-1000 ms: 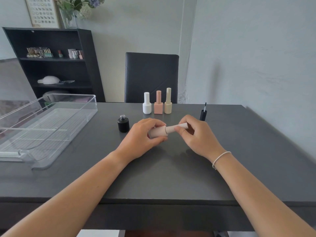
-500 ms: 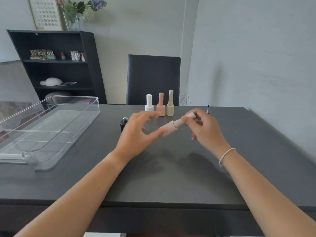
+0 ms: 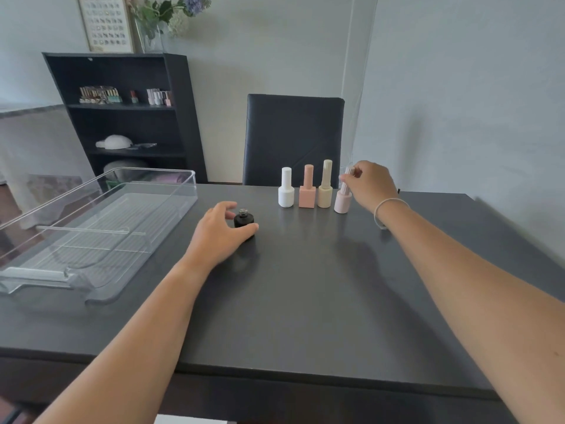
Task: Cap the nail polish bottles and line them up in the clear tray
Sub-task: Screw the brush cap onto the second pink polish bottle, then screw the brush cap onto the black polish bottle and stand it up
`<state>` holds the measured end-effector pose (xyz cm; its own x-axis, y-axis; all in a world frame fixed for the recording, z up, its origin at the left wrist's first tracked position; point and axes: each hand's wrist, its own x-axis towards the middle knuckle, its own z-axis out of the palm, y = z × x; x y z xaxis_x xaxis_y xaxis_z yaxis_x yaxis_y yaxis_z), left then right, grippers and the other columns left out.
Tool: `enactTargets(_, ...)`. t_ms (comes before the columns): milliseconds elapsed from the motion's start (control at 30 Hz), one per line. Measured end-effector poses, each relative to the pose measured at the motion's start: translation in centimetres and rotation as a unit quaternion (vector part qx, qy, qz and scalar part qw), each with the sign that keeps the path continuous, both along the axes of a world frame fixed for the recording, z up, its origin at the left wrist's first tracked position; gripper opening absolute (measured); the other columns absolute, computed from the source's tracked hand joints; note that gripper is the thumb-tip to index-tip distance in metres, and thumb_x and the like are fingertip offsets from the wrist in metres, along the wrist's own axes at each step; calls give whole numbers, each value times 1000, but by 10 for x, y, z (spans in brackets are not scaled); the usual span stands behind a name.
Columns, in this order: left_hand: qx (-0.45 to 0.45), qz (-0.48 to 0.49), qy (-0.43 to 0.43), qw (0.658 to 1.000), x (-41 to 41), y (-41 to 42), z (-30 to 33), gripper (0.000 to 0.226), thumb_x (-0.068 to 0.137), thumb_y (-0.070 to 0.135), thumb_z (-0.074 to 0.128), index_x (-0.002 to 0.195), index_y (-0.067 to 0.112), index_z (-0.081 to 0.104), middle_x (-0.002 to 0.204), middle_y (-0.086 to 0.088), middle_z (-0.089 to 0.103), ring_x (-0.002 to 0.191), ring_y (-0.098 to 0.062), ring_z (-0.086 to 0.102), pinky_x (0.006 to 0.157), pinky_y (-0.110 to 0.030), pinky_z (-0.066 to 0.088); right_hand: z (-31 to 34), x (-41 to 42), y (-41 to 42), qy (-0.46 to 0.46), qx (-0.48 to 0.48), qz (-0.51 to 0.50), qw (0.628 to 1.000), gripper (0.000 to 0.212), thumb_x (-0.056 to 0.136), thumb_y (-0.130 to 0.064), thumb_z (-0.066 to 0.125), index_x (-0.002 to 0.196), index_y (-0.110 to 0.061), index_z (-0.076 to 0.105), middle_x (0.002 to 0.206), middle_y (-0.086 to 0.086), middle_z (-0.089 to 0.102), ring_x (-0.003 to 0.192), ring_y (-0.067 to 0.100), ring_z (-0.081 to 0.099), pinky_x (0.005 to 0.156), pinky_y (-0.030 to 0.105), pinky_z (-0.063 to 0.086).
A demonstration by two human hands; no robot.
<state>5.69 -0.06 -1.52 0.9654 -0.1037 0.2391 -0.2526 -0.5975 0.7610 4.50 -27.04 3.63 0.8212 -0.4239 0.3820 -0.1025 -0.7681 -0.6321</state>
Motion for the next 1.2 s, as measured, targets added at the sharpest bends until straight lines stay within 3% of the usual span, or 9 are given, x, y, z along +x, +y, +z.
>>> enactTargets(233,25,-13,-32,999,1,-2,-1,39,76,33,71,110,15,60,101,2,61,90,-13,54,77,-22,34,4,15,3,21,-25,-4,999,18,90,-30,52,83,-13,52,92,9,60,79,26,50,68,32,36)
enactTargets(400,14,-22,-44,999,0,-2,1,36,75,33,72,106,16,64,92,7,61,84,-10,53,67,-14,34,4,7,7,2,-19,1,1000,31,89,-35,54,105,-9,59,110,11,64,88,25,54,73,31,40)
enactTargets(500,8,-36,-50,998,-1,-3,1,34,74,33,74,104,18,66,87,11,60,79,-5,52,59,-3,31,5,-11,9,-54,6,1,999,37,87,-37,56,115,-13,57,103,7,63,97,25,57,77,31,41)
enactTargets(600,-3,-53,-58,997,-4,-5,3,30,73,33,74,100,22,66,82,14,61,76,-1,53,59,-1,32,-2,-39,5,-135,-12,-15,991,29,86,-35,56,108,-16,59,90,1,59,85,18,54,73,28,40)
enactTargets(767,-28,-89,-81,992,-10,-13,6,35,77,30,71,109,20,64,98,7,61,91,-11,56,77,-13,35,-18,-79,-21,-205,2,-76,976,29,83,-35,60,106,-18,55,96,-4,46,81,8,44,68,24,33)
enactTargets(833,-27,-100,-82,991,-13,-15,6,42,79,30,69,119,21,59,105,5,59,95,-12,56,83,-18,33,-26,-83,-30,-180,34,-91,979,37,81,-37,62,110,-18,52,102,-4,43,88,9,45,73,24,33)
enactTargets(1000,-14,-124,-82,989,-17,-21,3,48,79,29,69,124,26,54,107,6,58,93,-11,57,83,-18,33,-44,-76,-39,-19,98,-101,990,60,76,-48,64,124,-16,47,128,4,49,112,22,51,88,33,39)
enactTargets(1200,-77,-125,-61,987,-16,-21,-1,39,69,26,79,96,32,53,96,7,63,84,-12,61,69,-12,41,-47,-62,-39,16,64,-117,991,35,81,-37,60,110,-17,58,113,3,64,102,26,58,75,31,39)
